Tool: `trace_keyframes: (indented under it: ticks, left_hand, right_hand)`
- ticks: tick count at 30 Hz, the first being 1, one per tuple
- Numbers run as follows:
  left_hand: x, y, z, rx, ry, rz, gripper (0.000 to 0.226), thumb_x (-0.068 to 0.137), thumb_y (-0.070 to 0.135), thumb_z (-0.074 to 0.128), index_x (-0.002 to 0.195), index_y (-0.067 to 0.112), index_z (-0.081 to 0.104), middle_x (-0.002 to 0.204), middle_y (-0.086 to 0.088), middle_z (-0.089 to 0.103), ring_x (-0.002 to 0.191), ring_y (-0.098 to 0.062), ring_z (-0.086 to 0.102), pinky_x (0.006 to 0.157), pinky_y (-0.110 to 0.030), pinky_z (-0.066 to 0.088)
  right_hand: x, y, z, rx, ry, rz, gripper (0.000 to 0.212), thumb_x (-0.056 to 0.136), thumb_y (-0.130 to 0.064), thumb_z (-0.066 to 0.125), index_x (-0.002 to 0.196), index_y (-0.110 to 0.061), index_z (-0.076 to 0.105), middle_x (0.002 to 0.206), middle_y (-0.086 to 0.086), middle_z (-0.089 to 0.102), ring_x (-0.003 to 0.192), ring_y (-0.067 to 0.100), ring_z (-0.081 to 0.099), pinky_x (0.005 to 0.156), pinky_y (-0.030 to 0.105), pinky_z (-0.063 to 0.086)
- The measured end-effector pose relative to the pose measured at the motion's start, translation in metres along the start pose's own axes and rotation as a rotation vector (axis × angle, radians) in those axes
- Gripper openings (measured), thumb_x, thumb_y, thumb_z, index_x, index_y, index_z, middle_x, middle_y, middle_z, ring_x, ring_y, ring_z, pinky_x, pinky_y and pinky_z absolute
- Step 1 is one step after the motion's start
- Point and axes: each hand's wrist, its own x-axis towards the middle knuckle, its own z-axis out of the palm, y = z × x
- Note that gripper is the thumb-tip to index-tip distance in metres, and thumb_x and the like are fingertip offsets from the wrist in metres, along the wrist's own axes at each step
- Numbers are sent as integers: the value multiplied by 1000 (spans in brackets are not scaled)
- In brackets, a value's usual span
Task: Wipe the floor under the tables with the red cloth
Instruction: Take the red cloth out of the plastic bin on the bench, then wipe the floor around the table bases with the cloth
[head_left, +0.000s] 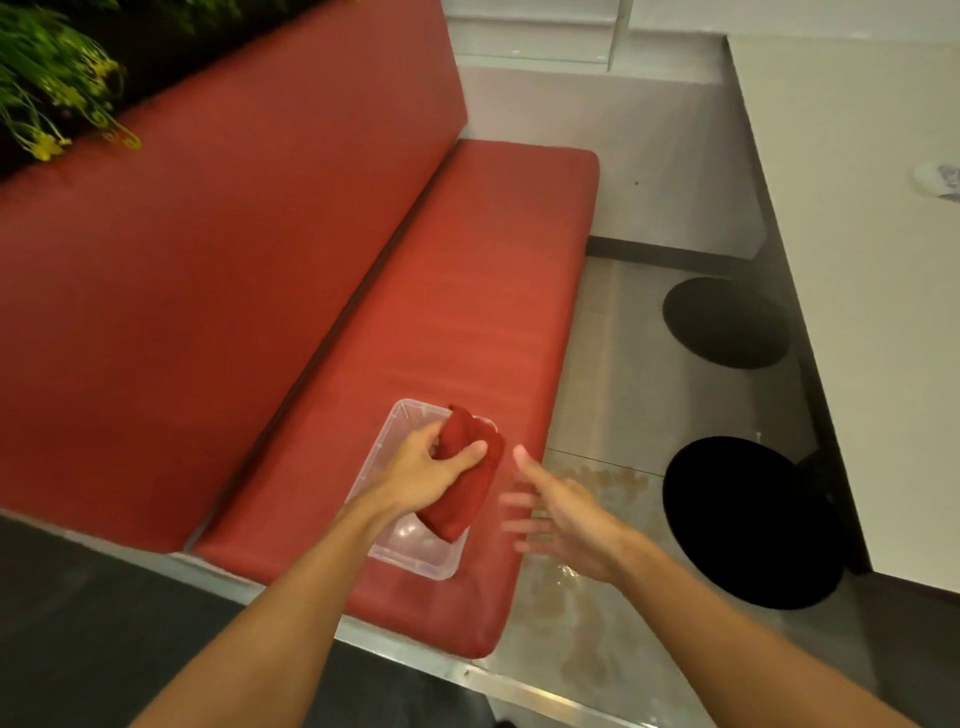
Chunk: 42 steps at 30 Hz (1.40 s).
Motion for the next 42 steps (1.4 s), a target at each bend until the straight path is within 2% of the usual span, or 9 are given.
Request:
trace_keyframes:
  ticks: [4,11,14,17,21,26,30,36,42]
  left_hand:
    - [-13,28,23,-182,-135,36,35,90,42,64,112,15,67,100,0,74,94,-14,70,82,-28,55]
    - [-19,39,52,-292,-212,-13,25,91,17,67,112,3,61,106,-20,71,103,-31,67,96,-45,51]
    - [-18,39,65,-271,-188,-4,30,87,13,71,113,5,58,102,-23,71,92,-31,69,91,-48,54]
    - [-20,38,85,-165,-144,73,43,84,11,73,119,22,50,100,-19,67,76,-13,65,71,-29,56]
    - [-15,25,112,-113,-223,169,80,79,5,77,137,37,31,117,-3,51,63,-8,61,61,-29,55]
    - [-2,0,138,227,-265,307,100,62,43,88,141,52,27,139,8,25,117,-8,46,96,-21,42]
    - [14,-26,166,391,-189,367,89,54,66,75,134,47,42,142,14,34,127,-8,32,107,-25,27]
    - [40,-60,197,141,-206,179,41,71,29,85,108,25,67,93,9,73,83,-3,69,78,-27,56]
    - [81,-116,238,-163,-256,7,38,73,28,73,108,17,69,99,-11,73,89,-17,67,83,-36,52]
  right_hand:
    - [-14,-11,-2,227,-52,-4,57,81,-63,61,110,-15,66,97,4,75,90,24,71,84,41,56]
    - [-31,-13,-22,460,104,-269,32,95,-24,60,123,-9,61,112,16,71,105,35,67,90,50,54]
    - [-37,-11,-35,355,198,-367,28,97,-22,56,124,-17,55,111,16,71,99,35,70,83,57,56]
    - [-43,-5,-54,273,241,-397,32,98,-18,56,128,-24,46,108,16,71,97,34,71,81,58,56]
    - [-45,2,-90,242,203,-365,67,87,1,67,131,-31,28,103,22,71,97,38,69,78,49,58]
    - [-36,19,-123,114,267,-371,57,83,6,70,129,-18,47,93,16,74,86,32,73,67,38,59]
    - [-14,42,-144,54,235,-383,40,86,-1,69,119,-24,61,98,17,73,88,31,72,70,49,59]
    - [20,77,-177,-132,178,-401,53,75,1,79,121,-20,61,111,11,59,90,20,69,70,28,58]
    - [91,115,-225,-152,189,-351,48,73,-13,83,117,-20,65,111,15,62,97,30,68,74,32,59]
